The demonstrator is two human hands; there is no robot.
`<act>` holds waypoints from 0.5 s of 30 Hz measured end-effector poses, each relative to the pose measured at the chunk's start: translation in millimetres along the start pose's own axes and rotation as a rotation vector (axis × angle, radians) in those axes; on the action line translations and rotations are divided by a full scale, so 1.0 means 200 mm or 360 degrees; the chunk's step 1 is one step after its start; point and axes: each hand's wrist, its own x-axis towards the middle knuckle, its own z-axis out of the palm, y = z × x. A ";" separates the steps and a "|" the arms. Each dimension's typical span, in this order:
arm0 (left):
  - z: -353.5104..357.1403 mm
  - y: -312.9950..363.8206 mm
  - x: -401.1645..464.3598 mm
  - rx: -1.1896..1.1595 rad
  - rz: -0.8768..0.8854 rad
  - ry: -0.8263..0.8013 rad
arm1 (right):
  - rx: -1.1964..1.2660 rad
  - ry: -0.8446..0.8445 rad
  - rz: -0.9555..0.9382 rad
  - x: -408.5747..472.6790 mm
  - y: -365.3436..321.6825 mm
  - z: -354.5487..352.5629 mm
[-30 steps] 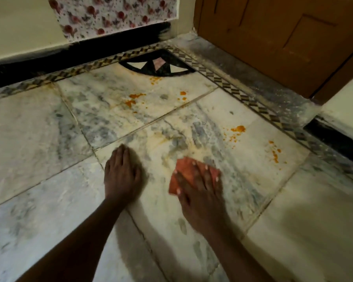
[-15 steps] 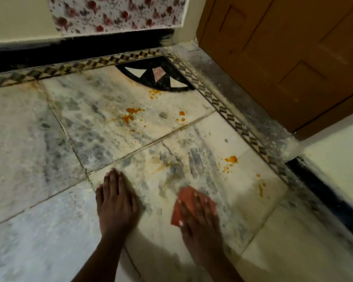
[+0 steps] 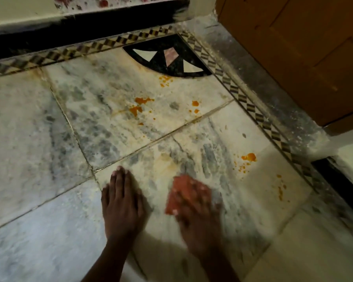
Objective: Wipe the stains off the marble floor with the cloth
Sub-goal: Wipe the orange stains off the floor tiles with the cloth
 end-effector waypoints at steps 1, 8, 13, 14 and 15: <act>0.00 0.00 0.00 0.0010 0.0005 -0.0007 | 0.0006 -0.0038 0.0125 0.05 0.10 -0.01; 0.03 0.01 0.02 0.0157 -0.0049 -0.0045 | 0.0168 0.0128 0.0413 0.88 0.02 0.10; 0.03 0.01 0.01 0.0125 -0.0049 -0.0016 | 0.0197 -0.0006 -0.0167 0.50 -0.15 0.02; 0.03 0.01 0.01 0.0108 -0.0052 -0.0019 | 0.0190 -0.0034 -0.0243 0.39 -0.12 0.00; 0.02 0.00 0.00 0.0087 -0.0048 -0.0018 | 0.0160 -0.0058 -0.0266 0.30 -0.06 -0.02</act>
